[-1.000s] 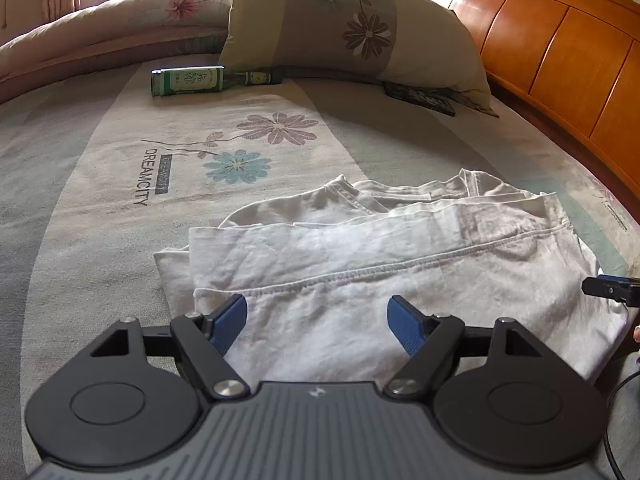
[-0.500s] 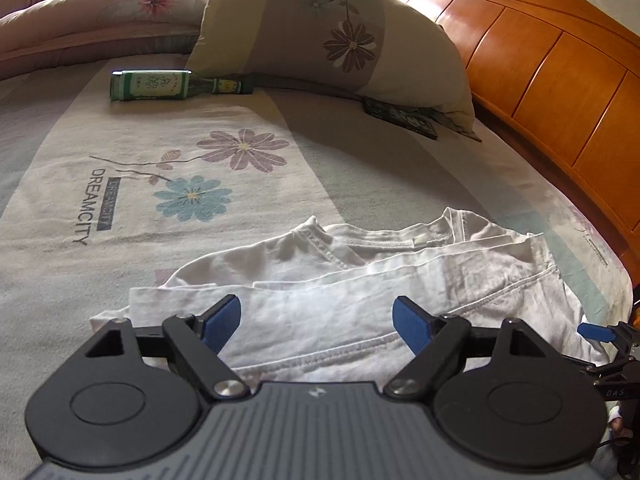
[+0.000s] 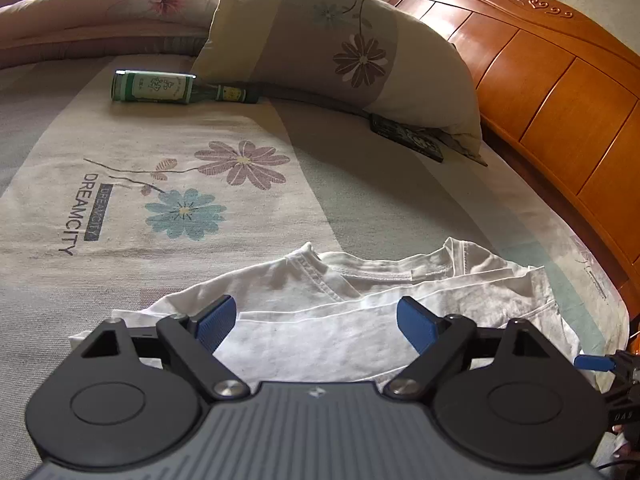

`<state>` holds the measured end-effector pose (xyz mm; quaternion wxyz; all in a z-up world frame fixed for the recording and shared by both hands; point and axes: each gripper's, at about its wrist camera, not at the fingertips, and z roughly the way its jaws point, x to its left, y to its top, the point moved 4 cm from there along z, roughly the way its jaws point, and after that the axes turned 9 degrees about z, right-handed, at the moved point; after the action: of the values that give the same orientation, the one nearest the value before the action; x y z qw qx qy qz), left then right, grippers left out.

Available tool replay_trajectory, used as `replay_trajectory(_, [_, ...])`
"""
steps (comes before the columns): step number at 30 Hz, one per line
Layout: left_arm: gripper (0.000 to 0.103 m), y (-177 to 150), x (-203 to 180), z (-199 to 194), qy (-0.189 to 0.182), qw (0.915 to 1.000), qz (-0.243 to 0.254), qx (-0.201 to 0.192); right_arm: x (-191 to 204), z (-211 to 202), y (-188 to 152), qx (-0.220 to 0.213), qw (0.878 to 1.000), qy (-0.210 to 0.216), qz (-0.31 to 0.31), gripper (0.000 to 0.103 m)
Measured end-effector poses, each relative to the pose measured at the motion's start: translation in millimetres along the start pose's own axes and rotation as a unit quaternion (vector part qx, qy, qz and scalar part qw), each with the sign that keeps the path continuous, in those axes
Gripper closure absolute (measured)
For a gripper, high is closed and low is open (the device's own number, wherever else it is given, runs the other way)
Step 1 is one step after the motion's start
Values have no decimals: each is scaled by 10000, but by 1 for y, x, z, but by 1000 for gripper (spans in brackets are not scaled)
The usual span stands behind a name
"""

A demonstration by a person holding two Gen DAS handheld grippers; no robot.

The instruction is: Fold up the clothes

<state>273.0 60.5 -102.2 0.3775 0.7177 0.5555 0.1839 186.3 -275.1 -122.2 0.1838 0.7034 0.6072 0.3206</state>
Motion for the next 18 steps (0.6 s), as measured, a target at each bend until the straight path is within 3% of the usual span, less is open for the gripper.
replay_trajectory(5, [14, -14, -9, -4, -41, 9998, 85, 179, 9, 8, 42, -339, 9984, 387, 229, 0])
replay_trajectory(9, [14, -24, -4, -1, 73, 9994, 14, 347, 12, 37, 62, -210, 9961, 658, 554, 0])
replay_trajectory(13, [13, -24, 5, -6, 350, 9988, -31, 338, -7, 66, 64, 56, 9957, 278, 876, 0])
replay_trajectory(18, [13, -25, 17, -13, 697, 9970, -88, 326, -3, 49, 80, 61, 9964, 48, 840, 0])
